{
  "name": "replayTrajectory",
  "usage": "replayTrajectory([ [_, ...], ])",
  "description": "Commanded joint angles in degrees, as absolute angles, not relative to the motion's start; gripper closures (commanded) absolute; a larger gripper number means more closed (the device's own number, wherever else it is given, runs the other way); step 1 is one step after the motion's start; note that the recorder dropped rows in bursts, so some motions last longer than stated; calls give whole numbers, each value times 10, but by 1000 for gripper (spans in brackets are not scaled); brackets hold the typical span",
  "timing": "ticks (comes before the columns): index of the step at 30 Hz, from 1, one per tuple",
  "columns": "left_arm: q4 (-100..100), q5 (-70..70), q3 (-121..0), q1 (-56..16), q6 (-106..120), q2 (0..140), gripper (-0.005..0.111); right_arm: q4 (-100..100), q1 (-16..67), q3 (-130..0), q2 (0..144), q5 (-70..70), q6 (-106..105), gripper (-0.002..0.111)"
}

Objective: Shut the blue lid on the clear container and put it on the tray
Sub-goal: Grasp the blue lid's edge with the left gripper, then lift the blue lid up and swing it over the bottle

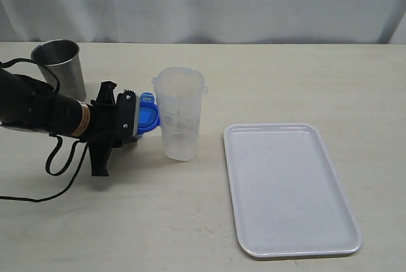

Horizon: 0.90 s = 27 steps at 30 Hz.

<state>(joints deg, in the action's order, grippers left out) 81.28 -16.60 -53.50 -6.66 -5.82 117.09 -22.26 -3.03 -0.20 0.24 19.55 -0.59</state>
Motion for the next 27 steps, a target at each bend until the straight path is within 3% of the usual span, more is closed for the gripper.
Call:
replayTrajectory([
  [1,813,-153,-534,-67,-59,1184,101,-223,-32,0,0,197,-6,104],
  [3,813,-141,-534,-67,-60,1184,107,-223,-32,0,0,197,-6,104],
  [27,693,-120,-534,-67,-154,1091,107,-223,-32,0,0,197,-6,104],
])
